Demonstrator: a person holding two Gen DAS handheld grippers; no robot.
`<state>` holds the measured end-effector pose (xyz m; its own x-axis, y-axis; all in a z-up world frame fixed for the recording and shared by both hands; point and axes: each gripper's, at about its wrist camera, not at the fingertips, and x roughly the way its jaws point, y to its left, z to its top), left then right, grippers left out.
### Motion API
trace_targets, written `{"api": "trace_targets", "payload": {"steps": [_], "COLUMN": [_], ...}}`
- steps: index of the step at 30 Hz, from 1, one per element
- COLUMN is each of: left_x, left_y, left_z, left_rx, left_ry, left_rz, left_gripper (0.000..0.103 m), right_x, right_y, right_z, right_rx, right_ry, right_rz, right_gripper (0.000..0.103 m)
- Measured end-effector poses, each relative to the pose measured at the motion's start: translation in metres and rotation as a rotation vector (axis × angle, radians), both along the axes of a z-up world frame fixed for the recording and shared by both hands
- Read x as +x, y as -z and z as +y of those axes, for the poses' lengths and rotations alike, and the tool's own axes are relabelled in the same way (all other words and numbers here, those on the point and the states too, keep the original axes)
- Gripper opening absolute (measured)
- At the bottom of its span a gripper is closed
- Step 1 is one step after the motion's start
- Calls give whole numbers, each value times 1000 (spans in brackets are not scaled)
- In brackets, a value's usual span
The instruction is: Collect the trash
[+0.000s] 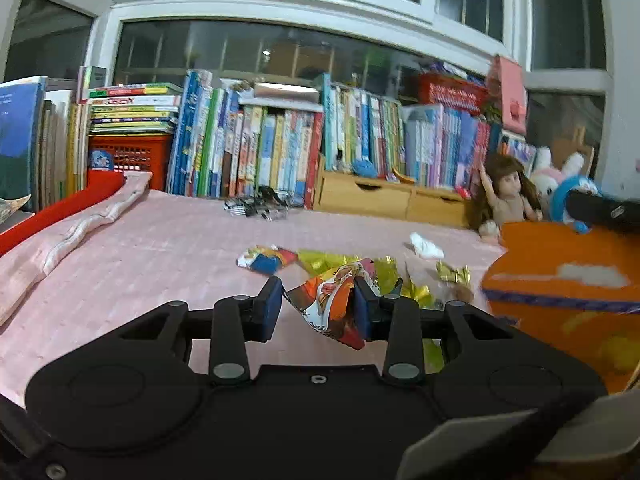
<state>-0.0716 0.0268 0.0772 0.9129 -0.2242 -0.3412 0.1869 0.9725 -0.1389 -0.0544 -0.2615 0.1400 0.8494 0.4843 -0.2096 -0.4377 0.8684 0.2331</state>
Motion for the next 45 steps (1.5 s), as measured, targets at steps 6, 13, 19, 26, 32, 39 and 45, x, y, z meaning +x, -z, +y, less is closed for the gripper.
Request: {"api": "trace_targets", "payload": {"steps": [6,13,19,26,32,39,45], "left_x": [5,0,-18,-52,-77,-79,-75], "left_y": [25,30,34,38,55,105,144], "left_z": [-3,-3,-1,0,-8,-22,-36], "left_rx": [-37,-18,16,34,75,107,225], "left_ry": [0,25,82,189,278,284,269], "left_rz": [102,112,144,214,313,548,655], "left_gripper": [35,36,37,39,40,41,42], "right_x": [17,27,19,-4,-30,-56,-64], "right_y": [68,89,90,89,102,138,162], "right_z": [19,12,8,9,16,26,26], "right_rx": [-88,-66,-54,-40,-70,-129,-147], "right_ry": [47,93,57,-27,-83,-85,-61], "right_rz": [181,225,236,268,354,510,592], "right_gripper": [3,3,5,11,11,11,22]}}
